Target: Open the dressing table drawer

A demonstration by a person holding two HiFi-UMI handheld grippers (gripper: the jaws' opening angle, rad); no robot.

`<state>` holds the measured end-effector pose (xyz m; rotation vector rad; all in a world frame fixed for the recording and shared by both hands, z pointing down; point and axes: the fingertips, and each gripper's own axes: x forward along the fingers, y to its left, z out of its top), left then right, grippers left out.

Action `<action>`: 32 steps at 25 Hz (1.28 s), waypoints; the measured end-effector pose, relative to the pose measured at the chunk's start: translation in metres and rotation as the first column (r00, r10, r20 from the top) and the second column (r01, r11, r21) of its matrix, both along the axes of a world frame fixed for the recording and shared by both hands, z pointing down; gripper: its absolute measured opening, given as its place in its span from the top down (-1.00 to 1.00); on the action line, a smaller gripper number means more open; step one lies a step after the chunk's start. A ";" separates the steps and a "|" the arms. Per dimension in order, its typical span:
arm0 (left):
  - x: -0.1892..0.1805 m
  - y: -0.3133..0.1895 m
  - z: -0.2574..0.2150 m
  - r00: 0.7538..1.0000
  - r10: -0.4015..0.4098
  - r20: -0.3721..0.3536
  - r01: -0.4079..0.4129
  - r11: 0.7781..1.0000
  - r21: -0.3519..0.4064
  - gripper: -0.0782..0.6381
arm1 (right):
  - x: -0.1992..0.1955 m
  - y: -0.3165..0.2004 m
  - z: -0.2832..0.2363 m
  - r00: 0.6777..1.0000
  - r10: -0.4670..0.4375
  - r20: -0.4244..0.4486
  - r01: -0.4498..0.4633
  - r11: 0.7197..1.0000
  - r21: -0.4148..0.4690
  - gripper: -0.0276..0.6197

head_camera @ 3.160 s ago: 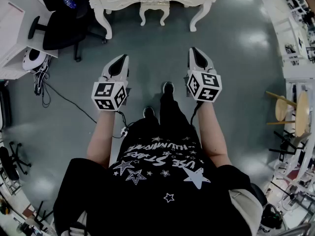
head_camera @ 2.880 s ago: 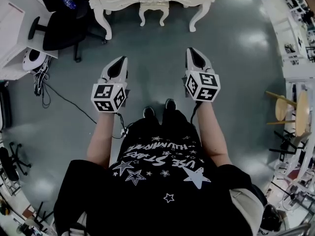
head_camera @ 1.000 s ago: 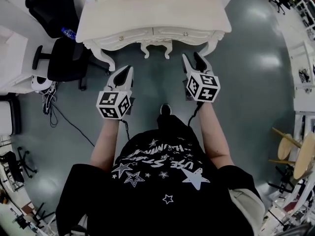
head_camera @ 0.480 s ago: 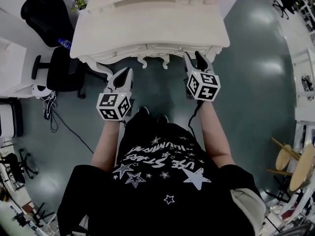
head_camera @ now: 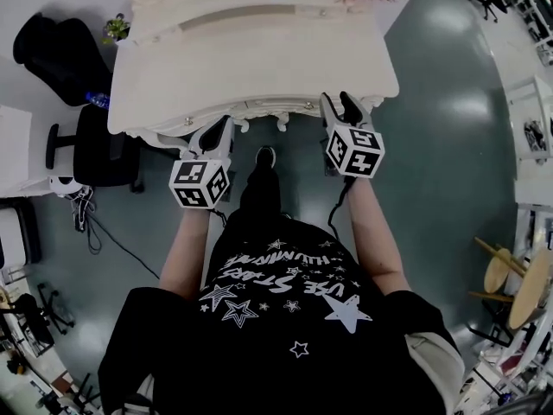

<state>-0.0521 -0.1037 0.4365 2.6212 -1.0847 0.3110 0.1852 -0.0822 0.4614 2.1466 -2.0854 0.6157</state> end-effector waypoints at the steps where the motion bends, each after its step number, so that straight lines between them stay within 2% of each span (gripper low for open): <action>1: 0.003 -0.012 0.002 1.000 0.006 -0.002 -0.006 1.000 -0.003 0.78 | 0.003 -0.010 0.002 1.000 0.007 -0.002 -0.007 1.000 -0.003 0.26; 10: 0.046 -0.140 0.020 0.996 0.085 -0.006 -0.085 0.996 -0.035 0.78 | 0.043 -0.118 0.020 0.996 0.088 -0.023 -0.089 0.994 -0.057 0.26; 18: 0.088 -0.232 0.033 0.987 0.159 0.000 -0.159 0.985 -0.073 0.78 | 0.079 -0.197 0.038 0.987 0.154 -0.044 -0.158 0.981 -0.113 0.26; 25: 0.112 -0.284 0.045 0.978 0.208 0.004 -0.206 0.973 -0.099 0.78 | 0.099 -0.248 0.057 0.984 0.163 -0.071 -0.172 0.972 -0.162 0.26; 32: 0.126 -0.309 0.060 0.973 0.231 0.005 -0.228 0.965 -0.129 0.78 | 0.113 -0.283 0.082 0.982 0.152 -0.114 -0.175 0.957 -0.231 0.25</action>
